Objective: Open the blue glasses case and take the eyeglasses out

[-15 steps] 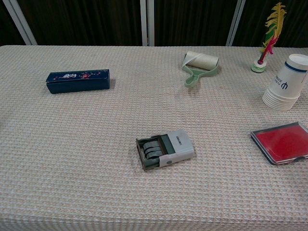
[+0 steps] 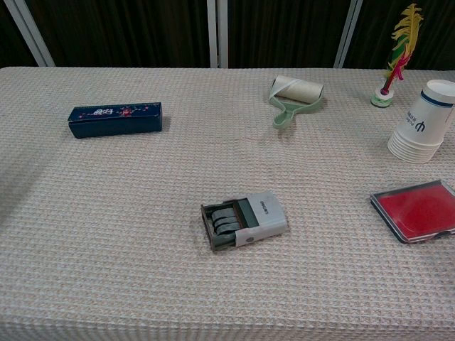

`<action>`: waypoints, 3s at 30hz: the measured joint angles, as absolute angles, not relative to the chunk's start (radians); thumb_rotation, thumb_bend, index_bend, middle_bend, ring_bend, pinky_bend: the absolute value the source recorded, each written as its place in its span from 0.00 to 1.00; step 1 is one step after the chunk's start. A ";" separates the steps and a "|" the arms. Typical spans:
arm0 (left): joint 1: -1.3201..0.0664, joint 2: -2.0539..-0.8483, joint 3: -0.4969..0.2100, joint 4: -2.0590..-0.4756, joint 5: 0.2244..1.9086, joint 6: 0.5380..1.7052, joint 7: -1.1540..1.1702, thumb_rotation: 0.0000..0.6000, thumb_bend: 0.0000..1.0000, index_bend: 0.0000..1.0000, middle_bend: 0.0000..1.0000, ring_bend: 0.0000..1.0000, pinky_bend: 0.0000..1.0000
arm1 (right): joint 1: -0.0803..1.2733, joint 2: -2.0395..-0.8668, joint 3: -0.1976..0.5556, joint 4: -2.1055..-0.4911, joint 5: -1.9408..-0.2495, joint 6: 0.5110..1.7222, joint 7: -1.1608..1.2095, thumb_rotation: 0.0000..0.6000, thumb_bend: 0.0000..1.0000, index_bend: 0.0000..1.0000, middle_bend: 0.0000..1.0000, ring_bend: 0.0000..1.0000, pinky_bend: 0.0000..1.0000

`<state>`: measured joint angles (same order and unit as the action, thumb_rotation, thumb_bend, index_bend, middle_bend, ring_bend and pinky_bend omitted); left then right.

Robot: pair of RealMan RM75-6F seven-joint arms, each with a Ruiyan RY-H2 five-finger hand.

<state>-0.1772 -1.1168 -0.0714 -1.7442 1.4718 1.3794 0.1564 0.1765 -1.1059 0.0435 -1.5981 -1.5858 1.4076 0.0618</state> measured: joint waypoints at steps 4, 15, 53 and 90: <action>-0.250 -1.116 -0.107 -1.745 1.473 1.305 0.125 1.00 0.16 0.15 0.15 0.07 0.14 | 0.166 -1.108 0.038 -1.589 -1.590 1.424 0.074 1.00 0.20 0.12 0.10 0.00 0.11; -0.533 -1.184 -0.235 -1.637 1.331 0.957 0.032 1.00 0.19 0.14 0.20 0.09 0.14 | 0.145 -1.113 0.025 -1.580 -1.606 1.459 0.083 1.00 0.20 0.12 0.10 0.00 0.11; -0.898 -1.505 -0.209 -1.182 0.792 0.584 0.102 0.02 0.52 0.07 0.29 0.12 0.14 | 0.146 -1.123 0.031 -1.583 -1.568 1.428 0.073 1.00 0.20 0.12 0.10 0.00 0.11; -0.852 -1.398 -0.035 -1.469 0.985 0.827 0.365 1.00 0.36 0.09 0.12 0.09 0.13 | 0.125 -1.128 0.019 -1.564 -1.593 1.464 0.101 1.00 0.20 0.12 0.10 0.00 0.11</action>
